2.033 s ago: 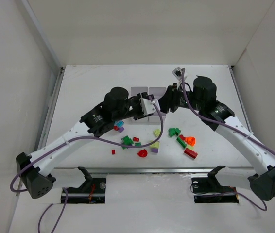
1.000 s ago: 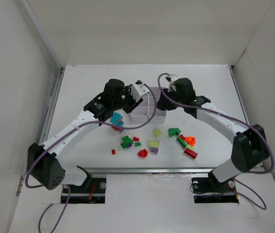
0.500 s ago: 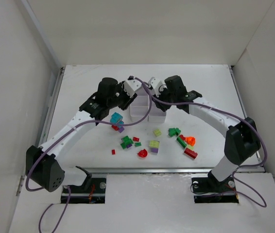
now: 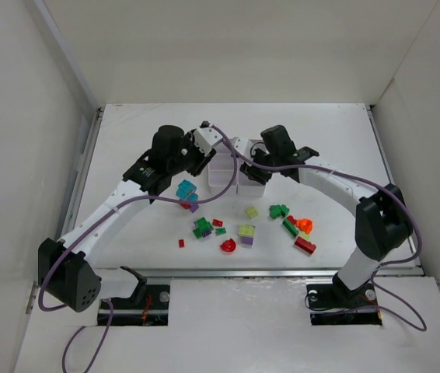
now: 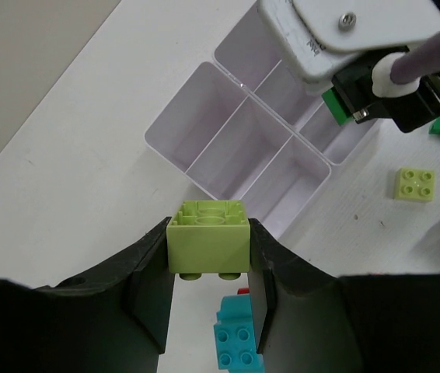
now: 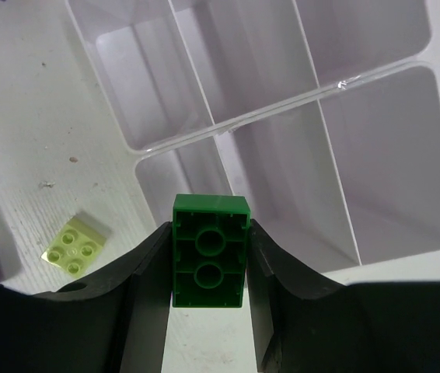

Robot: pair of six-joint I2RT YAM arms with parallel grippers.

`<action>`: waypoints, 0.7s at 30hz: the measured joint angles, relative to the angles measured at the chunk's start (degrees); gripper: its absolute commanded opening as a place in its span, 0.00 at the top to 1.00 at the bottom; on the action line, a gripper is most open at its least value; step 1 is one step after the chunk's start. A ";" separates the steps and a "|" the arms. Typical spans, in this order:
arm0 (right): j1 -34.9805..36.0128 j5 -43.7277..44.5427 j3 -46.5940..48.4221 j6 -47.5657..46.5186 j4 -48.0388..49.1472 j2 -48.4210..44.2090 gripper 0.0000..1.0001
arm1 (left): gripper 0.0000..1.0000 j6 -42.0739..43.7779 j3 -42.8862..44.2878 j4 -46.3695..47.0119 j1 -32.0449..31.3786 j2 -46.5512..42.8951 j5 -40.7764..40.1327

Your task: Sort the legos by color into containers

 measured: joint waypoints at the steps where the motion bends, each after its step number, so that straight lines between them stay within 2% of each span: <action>1: 0.00 -0.15 0.00 -0.28 -0.04 0.28 0.72 | 1.00 -0.04 0.00 0.11 0.02 0.00 -0.04; 9: 0.00 -0.50 -0.46 -0.98 -0.31 1.97 0.49 | 1.00 -0.13 0.00 0.35 0.09 0.00 -0.13; 10: 0.00 -0.46 -0.46 -0.81 -0.28 1.97 0.33 | 1.00 -0.15 0.00 0.35 0.09 0.00 -0.11; 21: 0.00 -0.11 -0.52 1.40 0.63 0.07 0.30 | 1.00 -0.13 -0.02 0.35 0.09 0.00 -0.02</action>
